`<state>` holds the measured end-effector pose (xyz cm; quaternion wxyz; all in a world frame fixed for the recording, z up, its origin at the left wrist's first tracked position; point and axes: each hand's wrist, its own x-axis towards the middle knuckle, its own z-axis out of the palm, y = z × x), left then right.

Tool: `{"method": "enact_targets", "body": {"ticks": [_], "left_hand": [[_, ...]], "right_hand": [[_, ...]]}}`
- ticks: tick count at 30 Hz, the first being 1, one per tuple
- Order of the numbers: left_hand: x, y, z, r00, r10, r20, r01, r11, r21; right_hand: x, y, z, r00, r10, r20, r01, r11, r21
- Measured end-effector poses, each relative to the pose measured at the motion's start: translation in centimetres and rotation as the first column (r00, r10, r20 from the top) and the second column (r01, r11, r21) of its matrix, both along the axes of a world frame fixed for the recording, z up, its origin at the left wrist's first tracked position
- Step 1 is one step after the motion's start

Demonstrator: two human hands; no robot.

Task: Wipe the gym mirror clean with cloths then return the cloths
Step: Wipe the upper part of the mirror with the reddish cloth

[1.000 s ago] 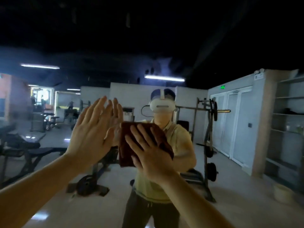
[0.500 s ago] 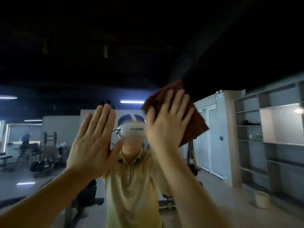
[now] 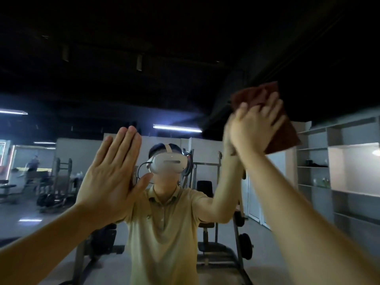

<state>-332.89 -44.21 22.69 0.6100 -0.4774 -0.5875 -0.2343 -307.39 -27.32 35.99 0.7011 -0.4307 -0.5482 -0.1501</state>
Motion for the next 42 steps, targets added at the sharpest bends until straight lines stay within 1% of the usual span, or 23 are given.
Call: {"method": "enact_targets", "body": {"ticks": [2, 4, 7, 9, 10, 12, 15, 17, 18, 20, 22, 23, 25, 27, 28, 29, 30, 33, 35, 36, 38, 39, 42], "left_hand": [[-0.1, 0.1, 0.0, 1.0, -0.009, 0.004, 0.009, 1.0, 0.001], [-0.3, 0.2, 0.1, 1.0, -0.012, -0.002, 0.012, 1.0, -0.007], [-0.4, 0.1, 0.1, 1.0, -0.009, -0.011, 0.009, 1.0, -0.017], [-0.3, 0.1, 0.1, 1.0, -0.005, 0.0, 0.005, 1.0, -0.015], [-0.2, 0.0, 0.0, 1.0, 0.0, 0.005, 0.0, 1.0, -0.011], [-0.2, 0.1, -0.1, 1.0, 0.006, 0.013, -0.006, 1.0, 0.003], [-0.1, 0.3, -0.2, 1.0, -0.005, 0.004, 0.005, 1.0, 0.022], [-0.1, 0.4, -0.2, 1.0, -0.012, -0.006, 0.012, 0.999, 0.031], [-0.2, 0.4, -0.3, 1.0, -0.014, 0.01, 0.013, 0.999, 0.043], [-0.1, 0.3, -0.3, 0.997, -0.02, 0.076, 0.014, 0.996, 0.086], [0.0, 0.1, -0.4, 0.993, -0.015, 0.115, 0.002, 0.994, 0.106], [0.2, 0.0, -0.4, 0.993, -0.002, 0.117, -0.009, 0.995, 0.099], [0.4, -0.3, -0.4, 0.993, 0.01, 0.116, -0.019, 0.997, 0.07], [0.6, -0.5, -0.4, 0.99, -0.006, 0.139, -0.003, 0.998, 0.06], [0.7, -0.5, -0.5, 0.989, -0.008, 0.146, -0.001, 0.998, 0.062], [0.6, -0.5, -0.6, 0.989, -0.005, 0.146, -0.005, 0.998, 0.066], [0.5, -0.5, -0.7, 0.99, 0.0, 0.142, -0.011, 0.997, 0.074], [0.2, -0.1, -0.7, 0.993, -0.002, 0.12, -0.009, 0.996, 0.094], [0.1, 0.0, -0.6, 0.993, -0.013, 0.114, 0.001, 0.995, 0.098], [0.1, 0.0, -0.6, 0.993, -0.02, 0.115, 0.009, 0.996, 0.094], [0.1, -0.1, -0.5, 0.992, -0.042, 0.117, 0.032, 0.996, 0.085], [0.0, -0.2, -0.4, 0.992, -0.059, 0.112, 0.05, 0.995, 0.081], [-0.1, -0.7, -0.5, 0.992, -0.1, 0.078, 0.095, 0.994, 0.056]], "right_hand": [[-5.6, -3.6, -1.2, 0.993, 0.031, 0.118, -0.049, 0.987, 0.15], [-10.9, -6.9, -4.0, 0.949, 0.064, 0.31, -0.163, 0.939, 0.302], [-12.4, -8.3, -8.1, 0.738, -0.029, 0.674, -0.337, 0.85, 0.405], [-8.8, -5.4, -7.5, 0.623, -0.154, 0.767, -0.362, 0.812, 0.457], [-6.3, -3.7, -6.5, 0.625, -0.154, 0.765, -0.333, 0.834, 0.44], [-1.1, -0.2, -3.8, 0.73, -0.123, 0.673, -0.19, 0.909, 0.371], [3.0, 2.2, 0.5, 0.937, -0.077, 0.34, 0.009, 0.981, 0.196], [1.0, 0.4, 2.4, 0.99, -0.01, 0.137, 0.001, 0.998, 0.062], [-1.0, -1.1, 2.8, 0.996, 0.018, 0.09, -0.023, 0.999, 0.048], [-5.8, -4.1, 1.9, 0.99, 0.044, 0.135, -0.064, 0.987, 0.147], [-10.5, -7.1, -1.3, 0.949, 0.058, 0.31, -0.157, 0.939, 0.306], [-12.0, -8.2, -3.5, 0.894, 0.05, 0.446, -0.23, 0.905, 0.358], [-12.0, -8.6, -7.2, 0.696, -0.054, 0.716, -0.353, 0.842, 0.407], [-8.9, -6.1, -7.6, 0.524, -0.211, 0.825, -0.391, 0.801, 0.454], [-6.8, -4.6, -6.8, 0.516, -0.215, 0.829, -0.376, 0.813, 0.445], [-4.7, -3.1, -5.6, 0.569, -0.183, 0.802, -0.325, 0.846, 0.423], [-2.6, -1.7, -3.9, 0.66, -0.152, 0.736, -0.244, 0.883, 0.401], [1.0, 0.3, 1.2, 0.918, -0.091, 0.385, -0.004, 0.971, 0.24], [-1.1, -1.4, 2.9, 0.985, -0.019, 0.173, 0.001, 0.995, 0.103], [-3.1, -2.8, 2.7, 0.992, 0.005, 0.128, -0.015, 0.997, 0.079], [-7.8, -5.7, 0.0, 0.982, 0.031, 0.185, -0.067, 0.979, 0.19], [-10.3, -7.0, -2.3, 0.955, 0.046, 0.293, -0.13, 0.952, 0.276], [-12.7, -8.5, -8.3, 0.751, -0.012, 0.66, -0.314, 0.873, 0.374]]}}
